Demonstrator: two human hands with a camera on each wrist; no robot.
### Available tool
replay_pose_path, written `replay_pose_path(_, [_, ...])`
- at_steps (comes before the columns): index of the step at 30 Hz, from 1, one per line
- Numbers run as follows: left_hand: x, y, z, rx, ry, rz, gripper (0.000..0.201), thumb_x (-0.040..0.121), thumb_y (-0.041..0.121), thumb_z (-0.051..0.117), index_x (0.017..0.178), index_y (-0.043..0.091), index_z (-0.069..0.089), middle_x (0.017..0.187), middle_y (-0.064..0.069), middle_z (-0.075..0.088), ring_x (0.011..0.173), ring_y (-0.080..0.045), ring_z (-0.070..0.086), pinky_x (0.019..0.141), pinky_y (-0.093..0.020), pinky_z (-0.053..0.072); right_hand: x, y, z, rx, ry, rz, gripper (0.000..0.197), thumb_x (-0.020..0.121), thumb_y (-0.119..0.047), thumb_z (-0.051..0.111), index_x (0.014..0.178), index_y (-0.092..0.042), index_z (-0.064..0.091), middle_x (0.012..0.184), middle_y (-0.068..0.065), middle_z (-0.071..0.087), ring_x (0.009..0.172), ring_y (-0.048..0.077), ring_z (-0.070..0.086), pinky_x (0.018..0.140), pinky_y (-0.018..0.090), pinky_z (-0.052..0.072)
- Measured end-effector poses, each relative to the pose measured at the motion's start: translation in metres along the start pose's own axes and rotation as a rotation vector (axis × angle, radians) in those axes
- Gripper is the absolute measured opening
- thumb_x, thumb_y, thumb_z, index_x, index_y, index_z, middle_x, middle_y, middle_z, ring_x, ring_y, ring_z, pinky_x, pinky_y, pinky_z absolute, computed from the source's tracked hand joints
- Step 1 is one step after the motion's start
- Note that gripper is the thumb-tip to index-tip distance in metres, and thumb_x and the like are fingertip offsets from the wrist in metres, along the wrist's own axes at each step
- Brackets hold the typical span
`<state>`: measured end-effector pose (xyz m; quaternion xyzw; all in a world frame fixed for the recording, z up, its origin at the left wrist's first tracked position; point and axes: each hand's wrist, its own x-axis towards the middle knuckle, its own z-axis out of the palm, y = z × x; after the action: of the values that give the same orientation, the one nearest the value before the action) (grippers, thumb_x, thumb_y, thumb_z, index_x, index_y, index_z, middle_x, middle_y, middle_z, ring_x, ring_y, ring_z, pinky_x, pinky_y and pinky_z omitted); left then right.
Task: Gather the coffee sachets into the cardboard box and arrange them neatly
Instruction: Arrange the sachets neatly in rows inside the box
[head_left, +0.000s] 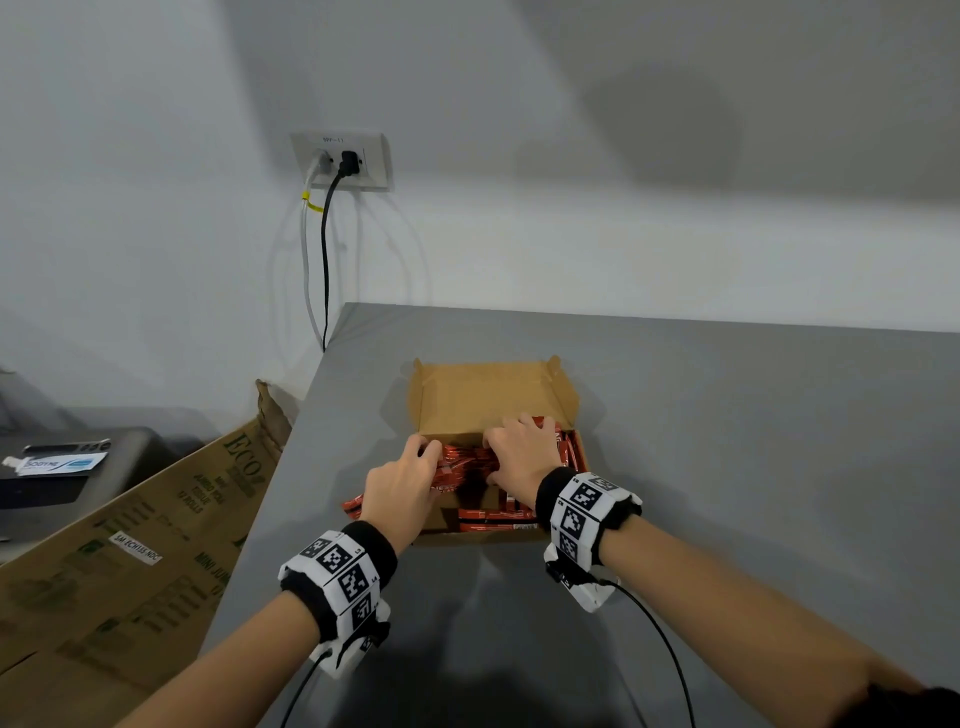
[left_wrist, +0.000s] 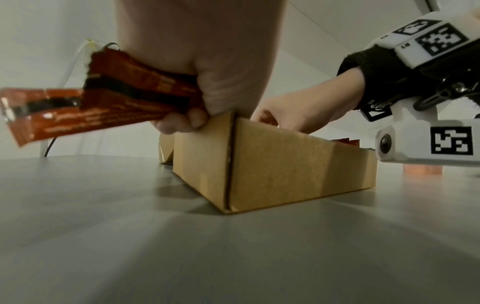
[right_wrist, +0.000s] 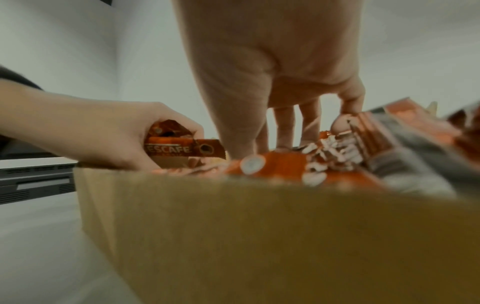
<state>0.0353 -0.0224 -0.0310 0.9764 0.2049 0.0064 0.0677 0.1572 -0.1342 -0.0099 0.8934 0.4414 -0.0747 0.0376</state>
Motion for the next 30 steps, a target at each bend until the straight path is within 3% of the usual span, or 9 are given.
replay_pose_path(5, [-0.0019, 0.0001, 0.0028, -0.075, 0.041, -0.034, 0.021, 0.082, 0.019, 0.068, 0.098, 0.010, 0.057, 0.107, -0.006, 0.052, 0.064, -0.026, 0.061, 0.050, -0.033, 0.047, 0.0017, 0.0014, -0.0020, -0.002, -0.018, -0.004, 0.037, 0.083, -0.033, 0.065, 0.115, -0.017, 0.055, 0.118, 0.006, 0.055, 0.115, 0.027, 0.044, 0.098, 0.050, 0.029])
replay_pose_path(11, [-0.0020, -0.0003, 0.0019, -0.045, 0.059, -0.046, 0.008, 0.090, 0.020, 0.058, 0.092, 0.014, 0.062, 0.094, -0.002, 0.058, 0.074, -0.027, 0.064, 0.056, -0.032, 0.046, 0.0032, 0.0011, -0.0022, 0.008, -0.024, -0.001, 0.034, 0.081, -0.031, 0.067, 0.111, -0.018, 0.057, 0.115, 0.004, 0.057, 0.112, 0.026, 0.046, 0.099, 0.050, 0.030])
replay_pose_path(14, [-0.0009, -0.0004, 0.0015, -0.031, 0.036, -0.041, 0.014, 0.093, 0.025, 0.052, 0.099, 0.016, 0.060, 0.098, -0.001, 0.058, 0.081, -0.025, 0.063, 0.062, -0.031, 0.047, 0.0035, 0.0008, -0.0029, -0.009, -0.027, -0.005, 0.034, 0.081, -0.030, 0.067, 0.111, -0.018, 0.057, 0.114, 0.004, 0.057, 0.111, 0.026, 0.046, 0.099, 0.051, 0.030])
replay_pose_path(22, [0.0041, -0.0044, 0.0010, -0.063, 0.021, -0.019, 0.012, 0.090, 0.022, 0.052, 0.097, 0.016, 0.061, 0.098, 0.000, 0.059, 0.082, -0.023, 0.061, 0.060, -0.029, 0.040, 0.0038, 0.0011, -0.0038, -0.012, -0.031, -0.018, 0.032, 0.079, -0.028, 0.068, 0.107, -0.018, 0.057, 0.109, 0.002, 0.059, 0.108, 0.026, 0.048, 0.098, 0.053, 0.029])
replay_pose_path(30, [0.0059, -0.0047, -0.0026, -0.100, 0.016, -0.003, 0.016, 0.089, 0.027, 0.053, 0.099, 0.017, 0.061, 0.100, 0.001, 0.059, 0.085, -0.022, 0.061, 0.065, -0.030, 0.045, 0.0014, 0.0028, -0.0082, 0.000, -0.050, -0.052, 0.046, 0.075, -0.043, 0.070, 0.111, -0.017, 0.056, 0.112, 0.003, 0.059, 0.108, 0.026, 0.048, 0.100, 0.055, 0.029])
